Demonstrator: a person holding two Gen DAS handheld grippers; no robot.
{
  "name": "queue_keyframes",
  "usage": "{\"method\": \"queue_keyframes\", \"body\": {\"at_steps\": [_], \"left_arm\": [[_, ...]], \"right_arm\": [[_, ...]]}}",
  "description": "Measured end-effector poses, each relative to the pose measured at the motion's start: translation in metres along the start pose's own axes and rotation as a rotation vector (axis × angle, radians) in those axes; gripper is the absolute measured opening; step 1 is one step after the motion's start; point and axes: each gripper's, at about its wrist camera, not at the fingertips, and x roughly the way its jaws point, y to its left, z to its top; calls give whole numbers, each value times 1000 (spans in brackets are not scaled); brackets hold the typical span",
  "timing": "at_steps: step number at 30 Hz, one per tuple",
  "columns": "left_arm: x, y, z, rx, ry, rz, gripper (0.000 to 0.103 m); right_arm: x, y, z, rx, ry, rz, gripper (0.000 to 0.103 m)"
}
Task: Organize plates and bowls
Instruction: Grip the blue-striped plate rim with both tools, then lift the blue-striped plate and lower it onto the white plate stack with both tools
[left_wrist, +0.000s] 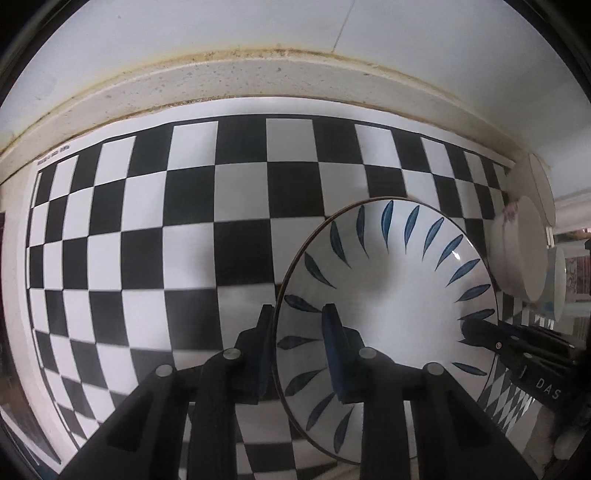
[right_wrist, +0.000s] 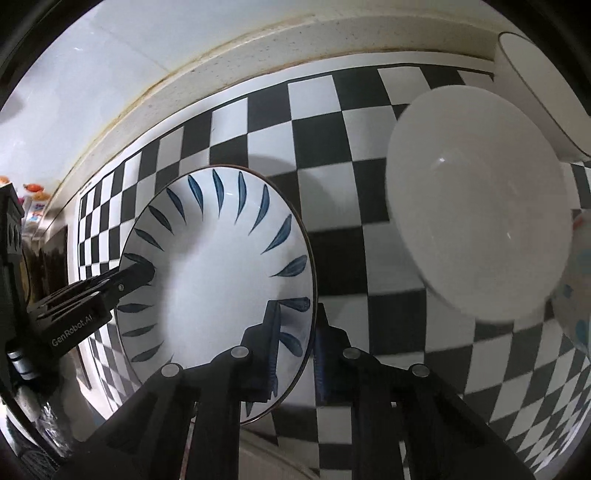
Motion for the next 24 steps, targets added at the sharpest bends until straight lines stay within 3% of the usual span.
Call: {"method": "queue_keyframes", "body": {"at_steps": [14,24], "left_arm": [[-89,-13,-51,39,-132,4,23],[-122,-23,-109,37,-153,0,23]], "right_arm": [[-83,8,-69,-76,-105,47,18],[-124,11,-126,-107,-141,79,17]]}}
